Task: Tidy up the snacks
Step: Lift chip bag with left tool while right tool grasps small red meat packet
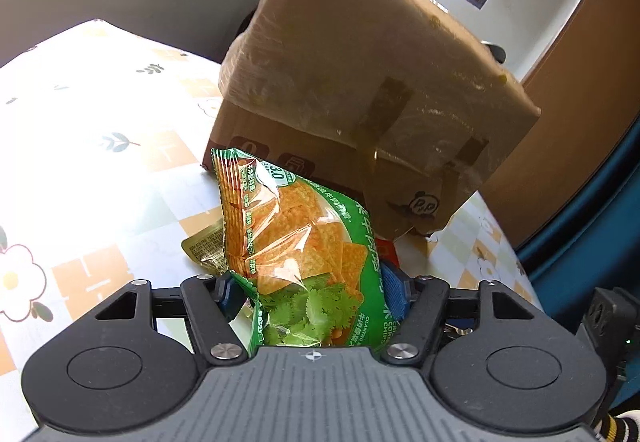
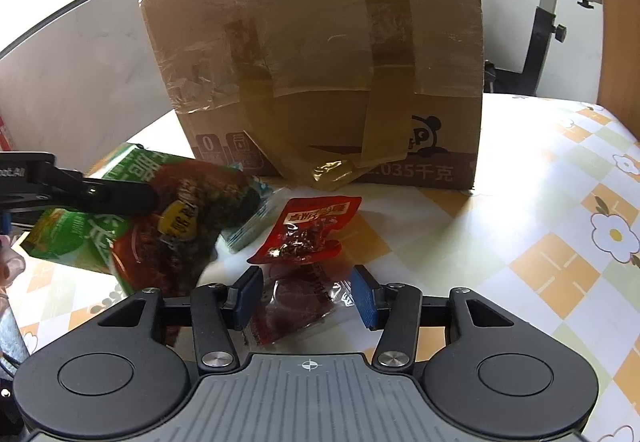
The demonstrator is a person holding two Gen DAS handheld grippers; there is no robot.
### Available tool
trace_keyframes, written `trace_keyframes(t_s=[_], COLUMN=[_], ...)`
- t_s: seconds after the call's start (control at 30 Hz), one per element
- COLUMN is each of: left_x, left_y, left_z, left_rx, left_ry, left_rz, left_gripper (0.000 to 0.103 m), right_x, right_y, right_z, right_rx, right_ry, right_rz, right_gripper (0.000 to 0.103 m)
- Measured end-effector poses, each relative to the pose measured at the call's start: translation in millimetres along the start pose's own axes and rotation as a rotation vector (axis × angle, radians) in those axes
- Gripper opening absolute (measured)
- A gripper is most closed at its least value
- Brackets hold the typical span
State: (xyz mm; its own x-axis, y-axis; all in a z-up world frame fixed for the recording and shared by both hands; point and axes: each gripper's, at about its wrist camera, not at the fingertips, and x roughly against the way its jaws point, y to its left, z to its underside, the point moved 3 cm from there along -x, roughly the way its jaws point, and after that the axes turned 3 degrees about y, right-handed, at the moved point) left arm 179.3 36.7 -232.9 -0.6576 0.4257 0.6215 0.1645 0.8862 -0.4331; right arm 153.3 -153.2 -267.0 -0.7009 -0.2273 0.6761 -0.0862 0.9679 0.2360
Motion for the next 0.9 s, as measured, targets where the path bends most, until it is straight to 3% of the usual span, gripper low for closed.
trace_keyframes(t_s=[0.33,0.57,0.9], left_x=[49,49,41], left_y=[29,35,31], left_z=[-11,-11,-1], left_rx=[0.087,0.096,0.068], left_ry=[-0.190,-0.187,-0.157], left_rz=[-0.173,-0.200,-0.188], left_gripper=[0.070,0.070,0.070], right_x=[-17,-40,-53], right_y=[-6,5,31], right_z=[-15,-27,-22], right_rx=[-0.053,-0.012,0.186], right_ry=[-0.007,0.020,0.038], right_rz=[-0.016,0.005,0.101], right_gripper=[0.048,0.048,0.055])
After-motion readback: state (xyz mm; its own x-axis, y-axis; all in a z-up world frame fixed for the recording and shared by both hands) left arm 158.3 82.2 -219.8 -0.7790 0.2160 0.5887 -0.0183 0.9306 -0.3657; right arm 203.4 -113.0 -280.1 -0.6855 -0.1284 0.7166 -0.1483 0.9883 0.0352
